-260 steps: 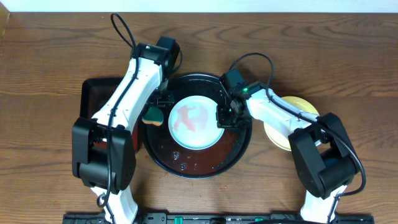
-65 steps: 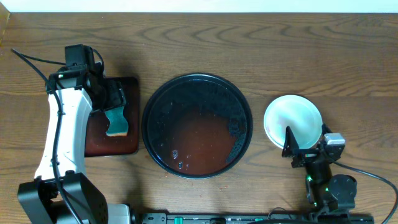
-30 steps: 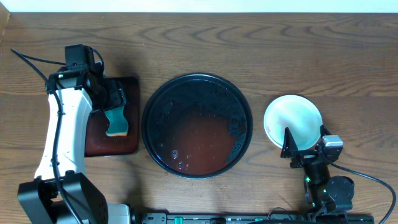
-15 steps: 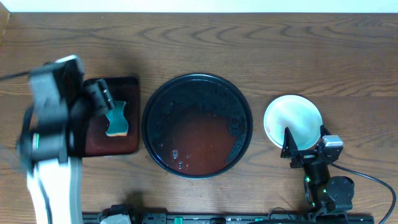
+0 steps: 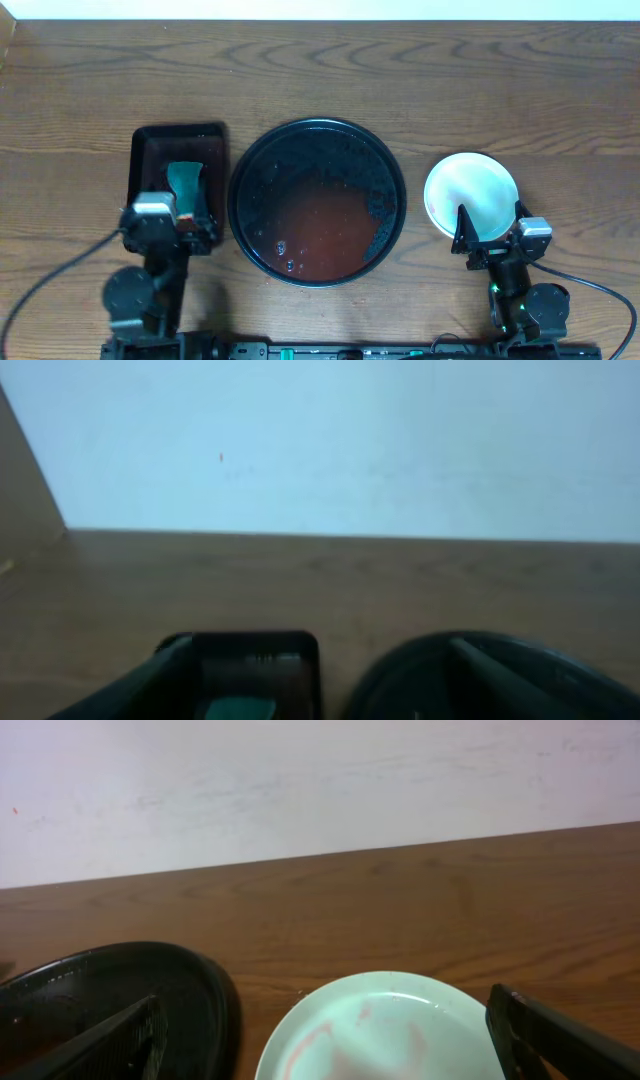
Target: Clean dirty plates on tray and stack at the side
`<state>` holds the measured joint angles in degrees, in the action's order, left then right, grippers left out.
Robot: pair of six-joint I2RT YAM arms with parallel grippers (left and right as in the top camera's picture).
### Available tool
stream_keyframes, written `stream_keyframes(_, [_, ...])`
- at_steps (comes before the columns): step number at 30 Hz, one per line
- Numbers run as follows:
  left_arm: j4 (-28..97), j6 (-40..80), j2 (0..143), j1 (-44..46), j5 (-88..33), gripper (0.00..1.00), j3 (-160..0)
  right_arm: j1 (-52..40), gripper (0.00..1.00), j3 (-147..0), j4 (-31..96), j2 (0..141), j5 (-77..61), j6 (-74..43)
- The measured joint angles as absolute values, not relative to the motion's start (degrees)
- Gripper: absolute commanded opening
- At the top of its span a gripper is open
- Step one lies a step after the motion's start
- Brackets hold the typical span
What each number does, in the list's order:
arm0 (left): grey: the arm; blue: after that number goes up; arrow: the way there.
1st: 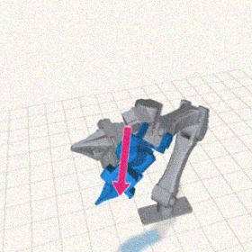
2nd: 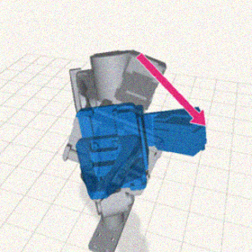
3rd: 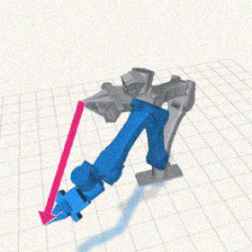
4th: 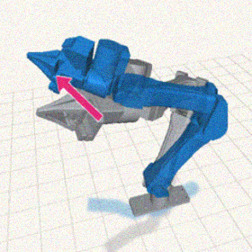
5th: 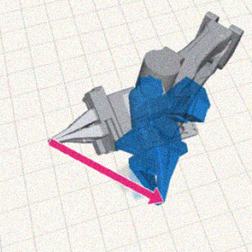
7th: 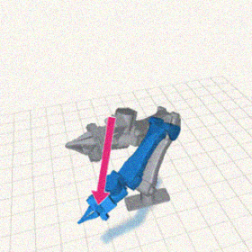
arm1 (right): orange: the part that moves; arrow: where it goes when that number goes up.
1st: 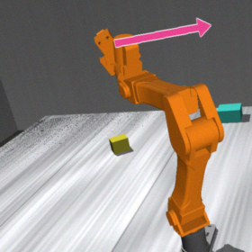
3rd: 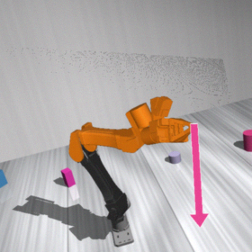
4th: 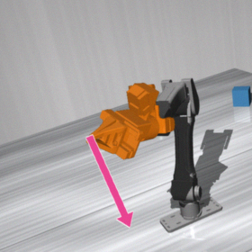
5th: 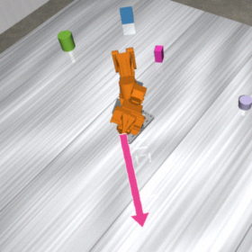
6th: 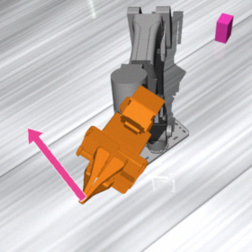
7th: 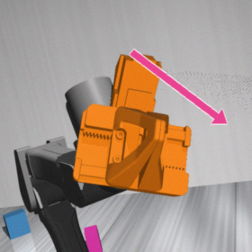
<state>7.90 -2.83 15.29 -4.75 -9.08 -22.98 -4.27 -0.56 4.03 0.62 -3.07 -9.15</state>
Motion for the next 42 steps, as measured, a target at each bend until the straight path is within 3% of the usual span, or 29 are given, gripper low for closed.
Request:
stream_keyframes(5, [-0.6, -3.5, 8.7, -4.8, -9.1, 0.77, -9.3, -4.3, 0.99, -0.6, 4.0, 0.6, -3.1, -9.1])
stream_keyframes(11, [-0.1, -4.4, 2.5, -4.8, -9.1, 0.77, -0.9, -4.3, 0.99, -0.6, 4.0, 0.6, -3.1, -9.1])
stream_keyframes(42, [0.8, -4.8, 1.0, -4.8, -8.6, 0.77, -0.9, -4.3, 0.99, -0.5, 4.0, 0.6, -3.1, -9.1])
